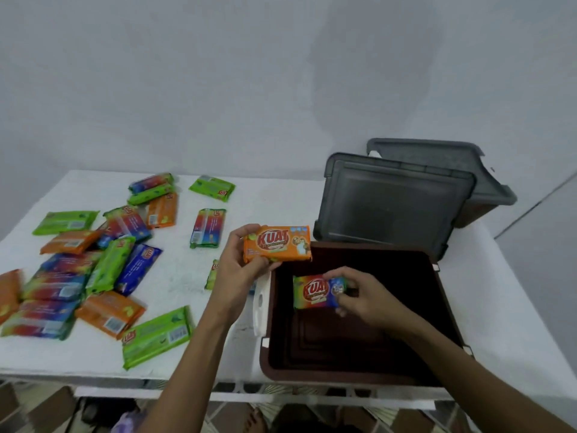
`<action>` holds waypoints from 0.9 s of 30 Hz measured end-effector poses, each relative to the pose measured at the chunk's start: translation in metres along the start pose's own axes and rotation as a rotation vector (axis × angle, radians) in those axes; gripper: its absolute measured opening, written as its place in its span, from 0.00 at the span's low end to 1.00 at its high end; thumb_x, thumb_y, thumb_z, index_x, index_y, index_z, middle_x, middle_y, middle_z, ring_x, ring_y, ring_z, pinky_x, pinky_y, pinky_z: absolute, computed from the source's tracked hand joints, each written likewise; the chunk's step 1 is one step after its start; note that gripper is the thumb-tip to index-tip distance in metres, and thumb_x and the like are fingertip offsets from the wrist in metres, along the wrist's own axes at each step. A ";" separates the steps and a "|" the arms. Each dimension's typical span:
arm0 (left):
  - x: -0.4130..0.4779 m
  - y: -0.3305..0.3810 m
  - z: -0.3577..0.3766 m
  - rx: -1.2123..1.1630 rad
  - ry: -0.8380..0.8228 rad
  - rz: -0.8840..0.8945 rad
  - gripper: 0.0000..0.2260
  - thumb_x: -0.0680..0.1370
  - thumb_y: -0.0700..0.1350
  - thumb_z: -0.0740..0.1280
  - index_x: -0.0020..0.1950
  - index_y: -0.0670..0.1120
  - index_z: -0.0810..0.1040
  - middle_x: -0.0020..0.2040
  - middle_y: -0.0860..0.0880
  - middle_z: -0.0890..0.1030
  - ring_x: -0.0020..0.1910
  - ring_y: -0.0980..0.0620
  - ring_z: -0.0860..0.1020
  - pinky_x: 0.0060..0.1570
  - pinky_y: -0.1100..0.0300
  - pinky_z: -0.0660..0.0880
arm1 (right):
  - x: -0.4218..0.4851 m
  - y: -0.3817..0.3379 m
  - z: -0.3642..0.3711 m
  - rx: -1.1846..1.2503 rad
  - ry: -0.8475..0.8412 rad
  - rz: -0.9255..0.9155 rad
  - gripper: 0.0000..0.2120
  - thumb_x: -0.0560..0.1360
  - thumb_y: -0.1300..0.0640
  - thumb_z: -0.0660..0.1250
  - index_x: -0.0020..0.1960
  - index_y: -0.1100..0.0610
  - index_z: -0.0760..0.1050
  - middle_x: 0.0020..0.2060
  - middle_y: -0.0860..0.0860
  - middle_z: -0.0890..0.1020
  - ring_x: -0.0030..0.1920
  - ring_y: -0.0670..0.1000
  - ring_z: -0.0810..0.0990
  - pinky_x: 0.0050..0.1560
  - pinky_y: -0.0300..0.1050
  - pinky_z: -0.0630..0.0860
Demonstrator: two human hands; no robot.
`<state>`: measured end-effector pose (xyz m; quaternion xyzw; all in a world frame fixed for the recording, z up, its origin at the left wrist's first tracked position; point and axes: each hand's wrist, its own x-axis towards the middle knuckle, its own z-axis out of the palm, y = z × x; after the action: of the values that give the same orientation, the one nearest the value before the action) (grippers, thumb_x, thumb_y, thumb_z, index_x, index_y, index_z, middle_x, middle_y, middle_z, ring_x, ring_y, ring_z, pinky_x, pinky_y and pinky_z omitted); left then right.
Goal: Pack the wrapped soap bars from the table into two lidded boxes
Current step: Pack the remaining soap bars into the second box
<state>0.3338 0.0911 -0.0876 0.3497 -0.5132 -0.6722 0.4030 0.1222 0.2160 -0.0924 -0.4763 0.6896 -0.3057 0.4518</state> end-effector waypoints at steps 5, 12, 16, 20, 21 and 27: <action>-0.004 -0.001 0.001 0.074 0.006 0.027 0.23 0.72 0.32 0.67 0.64 0.48 0.70 0.60 0.48 0.78 0.60 0.43 0.78 0.57 0.46 0.79 | 0.030 0.021 0.018 -0.097 0.000 0.109 0.19 0.73 0.69 0.68 0.59 0.51 0.74 0.57 0.58 0.79 0.50 0.53 0.83 0.50 0.52 0.83; -0.005 0.005 0.002 0.142 -0.046 0.045 0.23 0.73 0.31 0.65 0.64 0.50 0.70 0.61 0.46 0.77 0.58 0.46 0.78 0.55 0.50 0.79 | 0.023 0.016 0.019 -0.650 0.110 -0.044 0.11 0.78 0.54 0.64 0.60 0.52 0.73 0.52 0.55 0.82 0.48 0.53 0.83 0.45 0.48 0.81; -0.003 0.012 0.005 0.218 -0.091 0.063 0.24 0.72 0.33 0.66 0.65 0.51 0.70 0.59 0.46 0.76 0.59 0.47 0.77 0.55 0.50 0.80 | 0.010 -0.013 0.011 -0.373 0.462 -0.259 0.04 0.79 0.56 0.64 0.53 0.52 0.74 0.35 0.45 0.80 0.34 0.43 0.80 0.34 0.33 0.72; -0.008 0.017 0.026 0.254 -0.228 0.079 0.25 0.72 0.35 0.69 0.66 0.51 0.69 0.60 0.49 0.77 0.60 0.51 0.77 0.58 0.52 0.77 | -0.002 -0.040 -0.001 0.531 0.167 -0.205 0.17 0.79 0.60 0.65 0.63 0.44 0.71 0.53 0.56 0.82 0.49 0.55 0.84 0.48 0.48 0.83; -0.010 0.017 0.033 0.317 -0.279 0.106 0.25 0.73 0.35 0.69 0.67 0.51 0.69 0.60 0.50 0.76 0.59 0.53 0.77 0.58 0.55 0.77 | -0.005 -0.040 -0.004 0.616 0.131 -0.198 0.16 0.78 0.62 0.65 0.63 0.47 0.73 0.55 0.59 0.81 0.50 0.58 0.84 0.49 0.49 0.83; -0.004 0.007 0.029 1.012 -0.301 0.375 0.21 0.74 0.48 0.64 0.68 0.54 0.71 0.72 0.51 0.68 0.70 0.52 0.67 0.69 0.54 0.65 | -0.036 -0.008 -0.040 0.385 0.248 -0.082 0.09 0.77 0.65 0.66 0.56 0.57 0.79 0.56 0.56 0.81 0.55 0.54 0.82 0.48 0.50 0.83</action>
<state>0.3114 0.1059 -0.0739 0.3022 -0.8772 -0.3014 0.2198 0.0935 0.2459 -0.0571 -0.3678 0.6487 -0.5061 0.4333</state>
